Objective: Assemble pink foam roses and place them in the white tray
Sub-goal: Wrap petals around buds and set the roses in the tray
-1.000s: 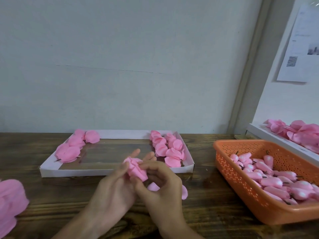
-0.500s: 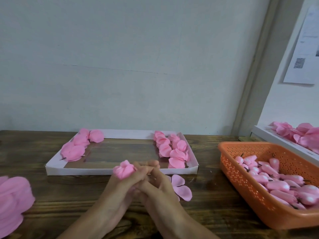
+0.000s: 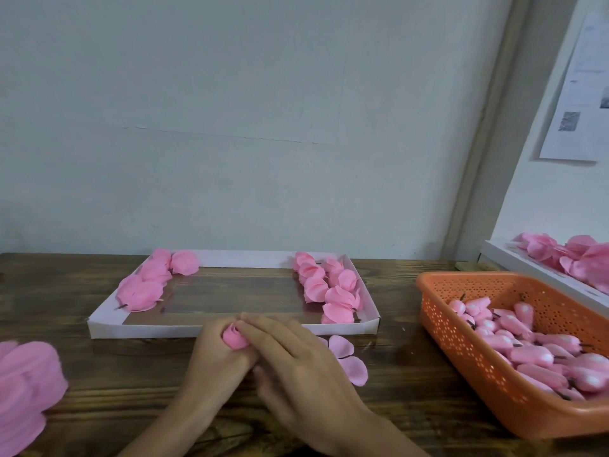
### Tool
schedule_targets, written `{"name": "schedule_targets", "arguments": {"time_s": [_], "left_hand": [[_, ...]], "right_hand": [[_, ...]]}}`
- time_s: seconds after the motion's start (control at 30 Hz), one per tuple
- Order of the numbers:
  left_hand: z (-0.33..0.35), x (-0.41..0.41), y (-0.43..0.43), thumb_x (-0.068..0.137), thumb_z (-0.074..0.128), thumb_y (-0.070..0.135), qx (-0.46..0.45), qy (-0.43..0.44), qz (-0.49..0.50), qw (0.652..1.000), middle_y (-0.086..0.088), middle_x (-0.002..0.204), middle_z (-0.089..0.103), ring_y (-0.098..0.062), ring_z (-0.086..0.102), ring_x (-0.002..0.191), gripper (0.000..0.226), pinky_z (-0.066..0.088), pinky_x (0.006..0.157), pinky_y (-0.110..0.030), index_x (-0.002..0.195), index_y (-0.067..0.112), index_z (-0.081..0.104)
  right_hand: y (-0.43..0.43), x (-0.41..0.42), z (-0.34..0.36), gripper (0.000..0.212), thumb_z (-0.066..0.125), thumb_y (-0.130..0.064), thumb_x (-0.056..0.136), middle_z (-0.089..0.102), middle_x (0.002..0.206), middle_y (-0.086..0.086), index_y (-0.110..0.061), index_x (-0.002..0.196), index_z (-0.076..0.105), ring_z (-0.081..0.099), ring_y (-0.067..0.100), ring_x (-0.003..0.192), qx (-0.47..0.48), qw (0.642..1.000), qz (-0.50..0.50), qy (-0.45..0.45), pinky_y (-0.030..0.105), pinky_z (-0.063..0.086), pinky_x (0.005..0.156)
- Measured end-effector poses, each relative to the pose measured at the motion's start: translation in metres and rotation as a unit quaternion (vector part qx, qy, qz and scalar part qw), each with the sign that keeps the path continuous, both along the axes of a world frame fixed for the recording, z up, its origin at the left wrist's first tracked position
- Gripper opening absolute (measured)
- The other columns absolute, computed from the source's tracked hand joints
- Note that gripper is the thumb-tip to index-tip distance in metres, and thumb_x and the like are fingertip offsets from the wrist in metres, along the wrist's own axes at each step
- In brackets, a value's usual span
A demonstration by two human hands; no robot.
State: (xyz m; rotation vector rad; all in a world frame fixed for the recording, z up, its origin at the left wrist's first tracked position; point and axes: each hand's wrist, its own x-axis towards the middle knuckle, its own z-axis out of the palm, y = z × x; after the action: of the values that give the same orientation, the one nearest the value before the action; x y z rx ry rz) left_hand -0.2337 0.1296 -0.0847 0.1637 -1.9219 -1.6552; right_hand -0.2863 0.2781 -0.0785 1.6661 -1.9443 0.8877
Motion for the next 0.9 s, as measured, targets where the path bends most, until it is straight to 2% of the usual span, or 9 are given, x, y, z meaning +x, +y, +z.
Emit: {"name": "schedule_targets", "arguments": {"time_s": [0.23,0.3,0.4,0.5,0.6,0.7,0.8,0.83,0.9], "left_hand": [[-0.003,0.002,0.004,0.084,0.069,0.002,0.01,-0.061,0.02,0.998,0.004,0.057,0.063,-0.016,0.061,0.057,0.02,0.048,0.052,-0.026,0.069,0.016,0.065],[0.003,0.005,0.007,0.069,0.073,0.026,0.087,-0.031,-0.012,0.996,-0.009,0.055,0.056,-0.019,0.056,0.053,0.021,0.045,0.053,-0.027,0.059,0.01,0.063],[0.011,0.002,0.013,0.04,0.079,0.02,0.26,0.011,0.013,0.966,-0.009,0.046,0.048,-0.012,0.052,0.04,0.03,0.046,0.044,-0.019,0.048,0.001,0.057],[0.007,0.0,0.026,0.061,0.082,0.023,0.326,-0.007,0.005,0.945,-0.004,0.043,0.04,-0.01,0.046,0.034,0.041,0.043,0.037,-0.016,0.045,0.01,0.046],[0.002,0.0,0.03,0.066,0.088,0.028,0.326,-0.032,-0.028,0.944,-0.013,0.06,0.056,-0.017,0.06,0.049,0.032,0.051,0.045,-0.022,0.066,0.002,0.069],[0.004,0.001,0.027,0.061,0.09,0.028,0.328,-0.027,-0.069,0.942,-0.017,0.086,0.072,-0.013,0.061,0.047,0.044,0.051,0.044,-0.022,0.097,0.005,0.081],[0.005,0.004,0.021,0.053,0.099,0.04,0.323,-0.014,-0.162,0.932,-0.032,0.113,0.072,-0.031,0.073,0.073,0.066,0.06,0.06,-0.032,0.082,-0.011,0.07],[0.006,0.006,0.017,0.055,0.1,0.043,0.308,-0.009,-0.201,0.93,-0.036,0.119,0.067,-0.041,0.07,0.085,0.063,0.059,0.067,-0.036,0.071,-0.006,0.064],[0.008,0.011,0.008,0.062,0.097,0.047,0.271,-0.016,-0.255,0.928,-0.034,0.121,0.062,-0.043,0.055,0.088,0.054,0.048,0.058,-0.03,0.063,0.007,0.06]], "right_hand": [[0.002,0.003,-0.001,0.061,0.069,-0.02,0.086,0.042,0.163,-0.003,-0.022,0.145,0.057,0.053,0.015,0.135,0.004,0.999,-0.034,0.028,0.03,0.046,0.108],[0.001,0.006,-0.004,0.063,0.073,-0.023,0.088,0.044,0.157,-0.01,-0.031,0.146,0.051,0.052,0.007,0.135,-0.04,0.996,-0.027,-0.077,0.027,0.046,0.107],[-0.005,0.013,-0.008,0.052,0.083,-0.031,0.084,0.058,0.127,-0.016,-0.038,0.127,0.056,0.065,0.004,0.113,-0.129,0.962,-0.031,-0.239,0.023,0.054,0.092],[-0.012,0.019,-0.01,0.043,0.084,-0.022,0.08,0.062,0.122,-0.015,-0.031,0.119,0.067,0.068,0.001,0.103,-0.175,0.954,-0.064,-0.236,0.013,0.053,0.082],[-0.014,0.023,-0.015,0.042,0.079,-0.019,0.08,0.07,0.116,-0.012,-0.031,0.119,0.07,0.072,0.004,0.097,-0.179,0.942,-0.059,-0.278,0.017,0.058,0.077],[-0.016,0.029,-0.016,0.027,0.079,-0.022,0.079,0.078,0.091,-0.011,-0.038,0.099,0.07,0.077,0.011,0.081,-0.167,0.908,-0.048,-0.38,0.031,0.064,0.074],[-0.015,0.025,-0.009,0.028,0.081,-0.01,0.081,0.077,0.083,-0.002,-0.034,0.079,0.067,0.076,0.016,0.077,-0.166,0.872,-0.007,-0.461,0.032,0.062,0.075],[-0.014,0.023,-0.005,0.03,0.079,-0.005,0.084,0.076,0.084,0.0,-0.031,0.075,0.066,0.074,0.016,0.077,-0.156,0.854,0.028,-0.496,0.031,0.06,0.076],[-0.013,0.022,0.001,0.018,0.076,-0.007,0.086,0.075,0.084,0.006,-0.019,0.077,0.066,0.071,0.017,0.075,-0.127,0.805,0.106,-0.57,0.03,0.058,0.075]]}}
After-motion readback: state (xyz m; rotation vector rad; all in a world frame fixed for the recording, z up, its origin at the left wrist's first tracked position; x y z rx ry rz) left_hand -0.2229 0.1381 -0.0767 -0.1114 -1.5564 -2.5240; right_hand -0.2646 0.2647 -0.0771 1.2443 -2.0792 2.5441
